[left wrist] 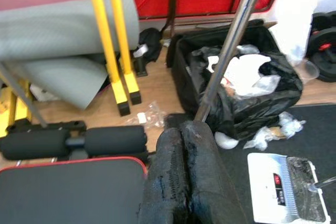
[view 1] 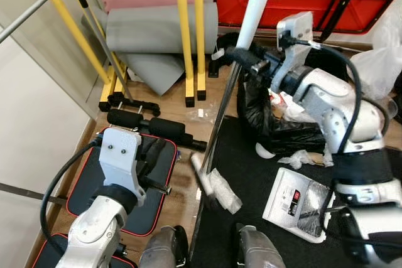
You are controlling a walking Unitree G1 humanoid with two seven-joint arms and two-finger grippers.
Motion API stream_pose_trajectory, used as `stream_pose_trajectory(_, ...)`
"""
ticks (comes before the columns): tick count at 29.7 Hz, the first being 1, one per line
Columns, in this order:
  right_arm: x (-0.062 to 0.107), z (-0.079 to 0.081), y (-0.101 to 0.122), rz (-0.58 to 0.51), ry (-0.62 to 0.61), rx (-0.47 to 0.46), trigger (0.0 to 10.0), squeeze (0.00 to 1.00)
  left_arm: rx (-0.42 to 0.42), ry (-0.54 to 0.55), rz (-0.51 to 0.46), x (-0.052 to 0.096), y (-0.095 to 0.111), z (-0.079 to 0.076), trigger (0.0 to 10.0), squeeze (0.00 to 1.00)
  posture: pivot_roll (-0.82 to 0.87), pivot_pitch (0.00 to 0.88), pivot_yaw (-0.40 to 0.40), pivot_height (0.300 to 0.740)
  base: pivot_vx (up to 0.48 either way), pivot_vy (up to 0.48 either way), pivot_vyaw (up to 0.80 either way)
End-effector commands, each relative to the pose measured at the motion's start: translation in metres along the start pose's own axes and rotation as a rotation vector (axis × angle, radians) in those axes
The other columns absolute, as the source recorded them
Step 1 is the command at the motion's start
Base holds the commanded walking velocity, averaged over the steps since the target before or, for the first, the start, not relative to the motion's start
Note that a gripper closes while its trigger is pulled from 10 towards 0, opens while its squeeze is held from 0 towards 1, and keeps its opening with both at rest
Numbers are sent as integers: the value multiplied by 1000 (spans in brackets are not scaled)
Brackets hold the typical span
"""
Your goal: Sweep floor
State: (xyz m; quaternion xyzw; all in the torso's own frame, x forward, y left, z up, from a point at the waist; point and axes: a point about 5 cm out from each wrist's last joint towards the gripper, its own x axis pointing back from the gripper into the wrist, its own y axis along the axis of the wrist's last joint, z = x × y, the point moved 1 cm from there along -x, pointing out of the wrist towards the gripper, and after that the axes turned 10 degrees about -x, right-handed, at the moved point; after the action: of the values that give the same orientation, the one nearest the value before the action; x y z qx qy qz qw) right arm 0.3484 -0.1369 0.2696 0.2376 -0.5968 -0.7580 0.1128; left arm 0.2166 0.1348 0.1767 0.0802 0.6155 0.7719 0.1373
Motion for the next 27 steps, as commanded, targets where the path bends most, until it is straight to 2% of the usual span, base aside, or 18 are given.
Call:
stream_pose_trajectory(1,2,10,-2,-45,-19,-8,10000,0,5,19,29,1,-6,0,10000,0,-31,222,9,740,0,0,0)
stream_pose_trajectory(3,4,20,-13,-49,-48,-44,10000,0,5,17,27,1,-6,0,10000,0,-27,223,8,740,0,0,0)
stream_pose_trajectory(6,6,23,-22,-20,-47,-71,10000,0,5,16,25,1,-6,0,10000,0,-28,227,9,740,0,0,0)
stream_pose_trajectory(13,9,18,-30,9,-98,-87,10000,0,8,8,23,1,-6,0,10000,0,-30,232,11,740,0,0,0)
stream_pose_trajectory(24,18,10,-35,48,-186,43,10000,0,14,-22,19,1,-5,-2,10000,0,-39,246,22,740,0,0,0)
stream_pose_trajectory(27,21,12,-35,45,-174,58,10000,0,16,-37,18,1,-6,-4,10000,0,-40,246,25,740,0,0,-588)
